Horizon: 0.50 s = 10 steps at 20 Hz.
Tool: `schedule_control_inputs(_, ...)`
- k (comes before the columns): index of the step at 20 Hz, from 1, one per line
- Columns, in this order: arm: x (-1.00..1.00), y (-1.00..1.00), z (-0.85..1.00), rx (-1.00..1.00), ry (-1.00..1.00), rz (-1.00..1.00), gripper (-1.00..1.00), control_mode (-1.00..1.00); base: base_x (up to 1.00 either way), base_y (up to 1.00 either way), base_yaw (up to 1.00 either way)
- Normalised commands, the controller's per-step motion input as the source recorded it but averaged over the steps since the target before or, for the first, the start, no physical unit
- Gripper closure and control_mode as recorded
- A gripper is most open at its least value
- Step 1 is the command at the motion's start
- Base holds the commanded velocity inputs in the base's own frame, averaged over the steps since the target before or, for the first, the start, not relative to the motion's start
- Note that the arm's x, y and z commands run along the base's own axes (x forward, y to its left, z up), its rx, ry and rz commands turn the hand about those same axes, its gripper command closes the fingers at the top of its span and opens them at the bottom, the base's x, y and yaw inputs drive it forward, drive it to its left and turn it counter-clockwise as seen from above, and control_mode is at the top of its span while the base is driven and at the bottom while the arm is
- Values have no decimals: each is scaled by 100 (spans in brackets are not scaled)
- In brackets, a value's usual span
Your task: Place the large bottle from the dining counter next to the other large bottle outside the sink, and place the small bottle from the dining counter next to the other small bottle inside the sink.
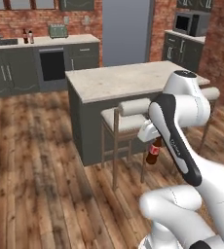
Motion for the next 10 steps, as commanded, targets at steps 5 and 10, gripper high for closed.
schedule_control_inputs(5, 0, 0, 0, 0, 0, 0, 100, 100, 59, 100, 0)
schedule_control_inputs(10, 0, 0, 0, 0, 0, 0, 100, 100, 89, 100, 9)
